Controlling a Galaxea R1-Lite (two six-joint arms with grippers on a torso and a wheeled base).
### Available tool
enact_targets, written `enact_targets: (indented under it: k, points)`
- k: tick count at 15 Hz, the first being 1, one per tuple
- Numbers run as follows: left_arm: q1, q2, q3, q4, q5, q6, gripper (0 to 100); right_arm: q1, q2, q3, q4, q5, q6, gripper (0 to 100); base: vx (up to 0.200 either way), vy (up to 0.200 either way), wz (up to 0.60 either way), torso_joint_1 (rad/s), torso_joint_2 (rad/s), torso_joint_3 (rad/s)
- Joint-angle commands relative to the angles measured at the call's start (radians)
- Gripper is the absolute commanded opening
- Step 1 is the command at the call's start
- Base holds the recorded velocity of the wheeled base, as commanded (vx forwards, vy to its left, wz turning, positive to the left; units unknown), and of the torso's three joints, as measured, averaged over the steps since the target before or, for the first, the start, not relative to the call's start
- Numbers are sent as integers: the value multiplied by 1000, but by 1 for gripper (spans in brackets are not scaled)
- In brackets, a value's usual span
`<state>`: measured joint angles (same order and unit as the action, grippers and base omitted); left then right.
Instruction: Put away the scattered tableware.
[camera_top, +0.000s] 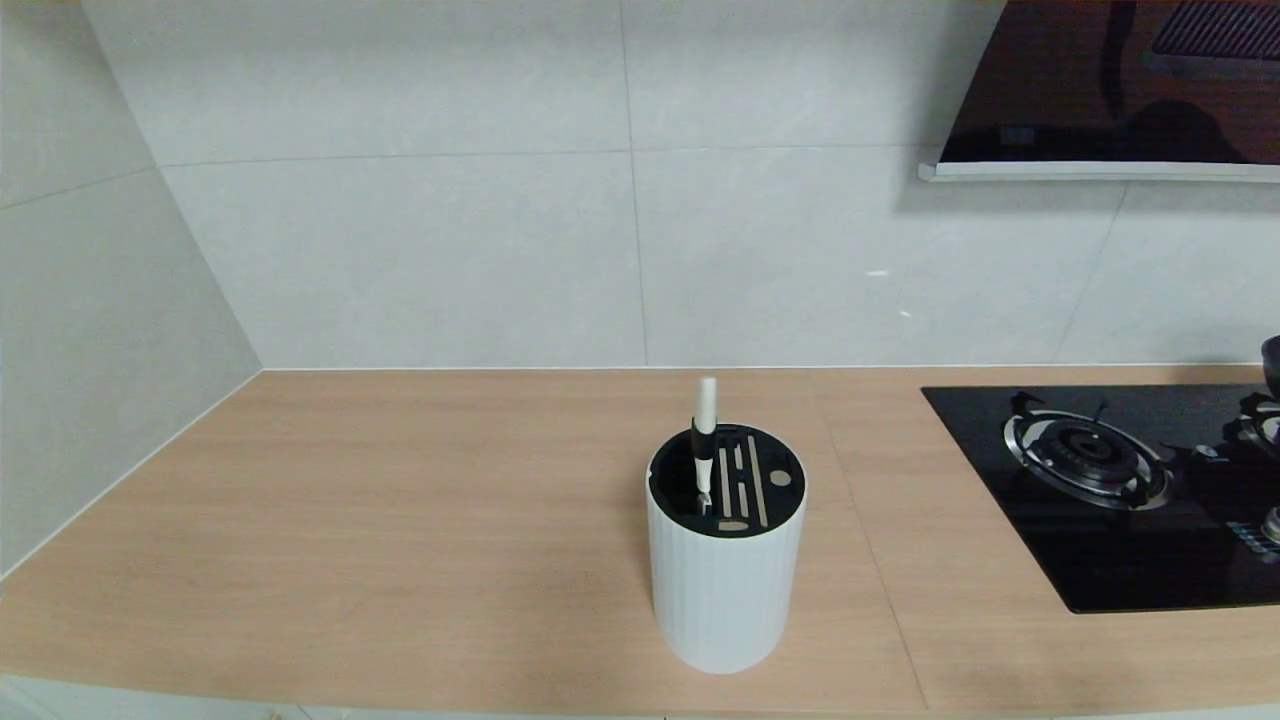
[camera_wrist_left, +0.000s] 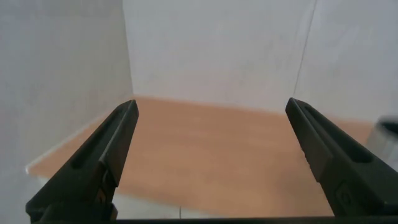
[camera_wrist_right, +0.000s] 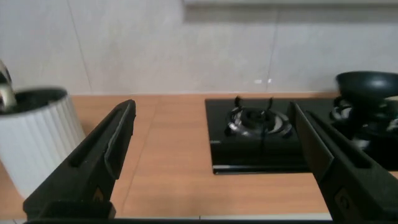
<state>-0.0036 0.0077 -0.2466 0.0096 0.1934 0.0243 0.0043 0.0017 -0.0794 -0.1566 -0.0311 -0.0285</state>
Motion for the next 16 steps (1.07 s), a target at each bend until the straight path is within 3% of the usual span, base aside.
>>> enact_targets:
  k: [1, 2, 3, 4, 6, 16]
  points:
    - [2, -8, 155, -2, -57, 8, 100, 0, -2, 79, -8, 19, 2, 100, 0, 0, 0, 0, 0, 0]
    - [2, -8, 216, -7, -97, 5, 100, 0, -2, 79, 2, 19, 1, 100, 0, 0, 0, 0, 0, 0]
    - [2, -8, 247, -25, -129, -24, 100, 0, -2, 79, 31, 19, 2, 100, 0, 0, 0, 0, 0, 0]
    - [2, -8, 247, -20, -138, -33, 100, 0, -2, 79, 71, 19, 2, 100, 0, 0, 0, 0, 0, 0]
    - [2, -8, 247, -19, -141, -29, 100, 0, -2, 76, 170, 25, 2, 100, 0, 0, 0, 0, 0, 0]
    - [2, -8, 247, -17, -143, -33, 100, 0, -2, 79, 152, 57, 9, 100, 0, 0, 0, 0, 0, 0]
